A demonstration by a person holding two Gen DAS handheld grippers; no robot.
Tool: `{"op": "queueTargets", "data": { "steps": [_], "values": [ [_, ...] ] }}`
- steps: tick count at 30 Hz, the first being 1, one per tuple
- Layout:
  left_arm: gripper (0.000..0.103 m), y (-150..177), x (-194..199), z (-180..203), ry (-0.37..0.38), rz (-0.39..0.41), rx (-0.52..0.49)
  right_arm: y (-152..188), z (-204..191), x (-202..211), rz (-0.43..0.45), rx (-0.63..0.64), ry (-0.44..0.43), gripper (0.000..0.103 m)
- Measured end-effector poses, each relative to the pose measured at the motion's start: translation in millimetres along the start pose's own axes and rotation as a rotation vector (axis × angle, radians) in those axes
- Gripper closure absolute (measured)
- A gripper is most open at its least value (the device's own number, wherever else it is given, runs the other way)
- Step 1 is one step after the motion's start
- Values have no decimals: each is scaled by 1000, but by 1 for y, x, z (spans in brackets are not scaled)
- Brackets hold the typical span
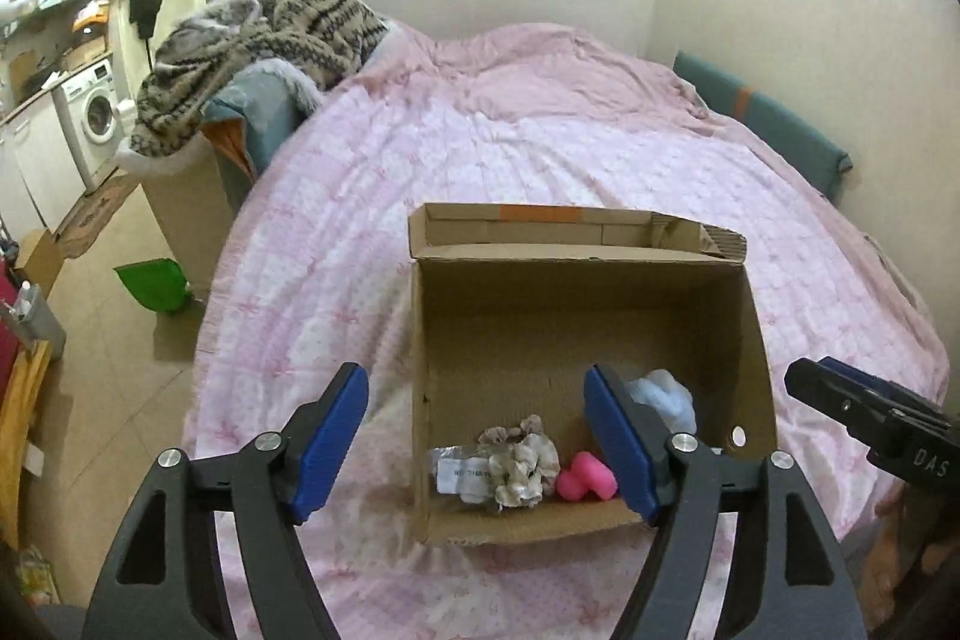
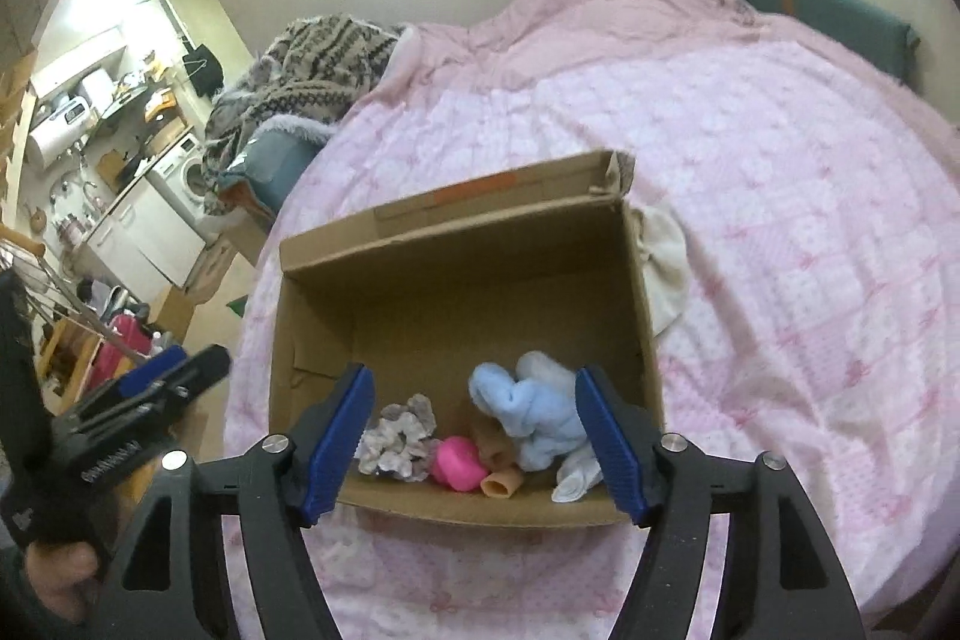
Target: Organize soft objects
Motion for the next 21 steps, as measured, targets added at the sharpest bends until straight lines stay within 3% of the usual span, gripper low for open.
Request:
{"op": "queueTargets", "data": {
  "steps": [6, 10, 16, 21],
  "values": [
    [23, 14, 27, -2, 14, 17, 17, 12, -1, 22, 25, 33, 43, 22],
    [22, 31, 32, 3, 19, -18, -18, 23, -1, 36, 59, 34, 75, 3],
    [19, 47, 41, 0, 14, -8, -2, 38, 0, 40, 62, 30, 82, 1],
    [18, 61, 31, -6, -3, -17, 15, 47, 2, 38, 114, 51, 100, 0]
  ]
}}
Point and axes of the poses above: each gripper's, at about its wrist camera, not at the fingertips, and x roughly against the way its jaws point, z to its right, y to its underside, the point moved 8 cm from there along -x, roughly the way its jaws point, and after that the axes turned 1 degree about -x, right-handed, at the moved point
